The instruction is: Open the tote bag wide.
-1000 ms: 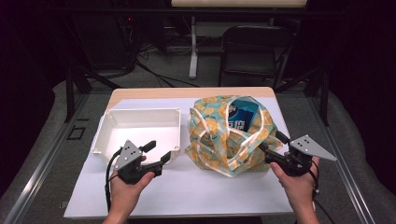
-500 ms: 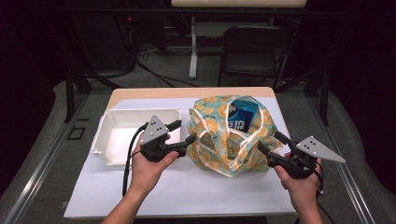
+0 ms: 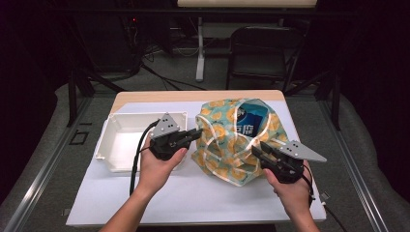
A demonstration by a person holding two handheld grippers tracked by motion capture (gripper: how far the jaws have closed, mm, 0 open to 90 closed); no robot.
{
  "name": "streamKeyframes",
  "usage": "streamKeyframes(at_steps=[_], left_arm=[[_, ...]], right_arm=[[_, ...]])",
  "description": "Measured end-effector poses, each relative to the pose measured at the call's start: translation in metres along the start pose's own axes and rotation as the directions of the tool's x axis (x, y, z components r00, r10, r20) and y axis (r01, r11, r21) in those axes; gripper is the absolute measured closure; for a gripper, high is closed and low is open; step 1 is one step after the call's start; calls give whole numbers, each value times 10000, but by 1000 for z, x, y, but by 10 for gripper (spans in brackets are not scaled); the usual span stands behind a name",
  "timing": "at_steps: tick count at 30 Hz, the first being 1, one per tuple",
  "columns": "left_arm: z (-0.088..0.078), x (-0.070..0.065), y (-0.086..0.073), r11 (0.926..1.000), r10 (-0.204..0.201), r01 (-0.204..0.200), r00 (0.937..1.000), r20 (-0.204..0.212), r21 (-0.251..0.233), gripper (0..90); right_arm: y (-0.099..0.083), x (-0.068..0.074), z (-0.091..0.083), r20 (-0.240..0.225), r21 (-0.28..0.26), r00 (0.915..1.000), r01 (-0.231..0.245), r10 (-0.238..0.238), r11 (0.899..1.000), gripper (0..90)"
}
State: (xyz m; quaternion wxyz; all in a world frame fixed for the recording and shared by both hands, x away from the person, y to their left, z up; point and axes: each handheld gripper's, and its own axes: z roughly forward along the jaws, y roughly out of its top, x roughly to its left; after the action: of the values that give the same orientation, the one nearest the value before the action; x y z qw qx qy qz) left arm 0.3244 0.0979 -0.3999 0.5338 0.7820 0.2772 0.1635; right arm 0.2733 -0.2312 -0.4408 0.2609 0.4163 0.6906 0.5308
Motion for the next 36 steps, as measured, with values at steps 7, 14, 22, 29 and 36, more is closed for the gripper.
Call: streamKeyframes(at_steps=[7, 14, 22, 29, 36], left_arm=[[10, 12, -16, 9953, 17, 41, 9981, -609, 965, 900], [18, 27, -35, 9820, -82, 326, 9914, -1306, 1860, 900], [4, 20, -21, 9973, -69, 181, 9879, -1548, 710, 582], [1, 7, 3, 9999, -82, 74, 9962, -867, -97, 397], [27, -17, 33, 9990, 174, -186, 9994, -296, -410, 250]], right_arm=[[29, -16, -10, 53, -1063, 9994, 335, -332, 9938, 900], [73, -31, 2, 454, -1967, 9970, 710, -633, 9779, 900], [81, -42, 28, 1195, -1411, 9871, 1231, -1066, 9823, 900], [76, -41, 27, 1075, -1538, 9916, 882, -721, 9842, 900], [78, -45, 21, 1129, -1625, 9911, 877, -698, 9828, 895]])
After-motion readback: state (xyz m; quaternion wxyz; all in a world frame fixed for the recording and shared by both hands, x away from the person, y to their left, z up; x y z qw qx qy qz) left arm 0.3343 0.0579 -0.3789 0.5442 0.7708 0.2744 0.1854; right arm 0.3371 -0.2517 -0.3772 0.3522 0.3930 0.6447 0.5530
